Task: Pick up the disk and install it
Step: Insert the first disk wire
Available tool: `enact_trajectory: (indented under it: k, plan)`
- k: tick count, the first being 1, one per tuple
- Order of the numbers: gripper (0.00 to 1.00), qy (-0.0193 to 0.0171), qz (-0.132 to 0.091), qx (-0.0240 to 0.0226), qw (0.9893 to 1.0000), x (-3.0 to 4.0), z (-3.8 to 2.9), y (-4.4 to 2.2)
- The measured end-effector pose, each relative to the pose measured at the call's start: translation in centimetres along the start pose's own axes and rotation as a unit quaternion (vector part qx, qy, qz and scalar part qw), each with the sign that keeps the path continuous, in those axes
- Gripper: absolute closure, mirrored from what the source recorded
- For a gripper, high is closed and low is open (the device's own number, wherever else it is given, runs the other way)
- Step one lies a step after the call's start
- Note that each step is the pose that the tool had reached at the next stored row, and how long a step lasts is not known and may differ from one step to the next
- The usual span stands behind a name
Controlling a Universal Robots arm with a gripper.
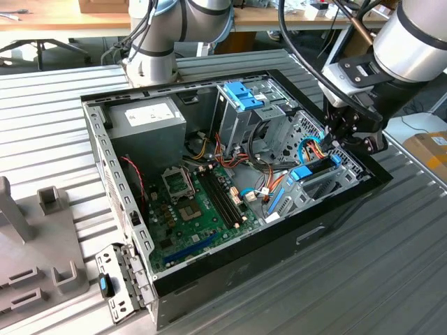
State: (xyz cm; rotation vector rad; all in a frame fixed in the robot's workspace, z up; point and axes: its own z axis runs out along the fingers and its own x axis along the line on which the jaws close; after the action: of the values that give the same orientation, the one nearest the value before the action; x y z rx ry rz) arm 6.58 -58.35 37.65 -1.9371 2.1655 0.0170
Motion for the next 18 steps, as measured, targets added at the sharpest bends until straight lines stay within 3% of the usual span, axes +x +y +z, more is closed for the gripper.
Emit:
enact_trajectory:
  k: [7,10,13,14,16,18]
  plan:
    - [0.89,0.0001,0.001,0.0000,1.0000,0.19,0.70,0.58]
    - [0.89,0.0001,0.001,-0.0001,1.0000,0.34,1.39,0.78]
    - [0.89,0.0001,0.001,0.0003,1.0000,0.36,1.43,0.85]
    - [0.89,-0.0002,0.000,0.0014,1.0000,0.36,1.44,0.88]
    - [0.89,-0.0024,-0.002,0.0103,0.9999,0.42,1.41,0.95]
    - [0.89,-0.0024,-0.002,0.0106,0.9999,0.52,1.41,0.95]
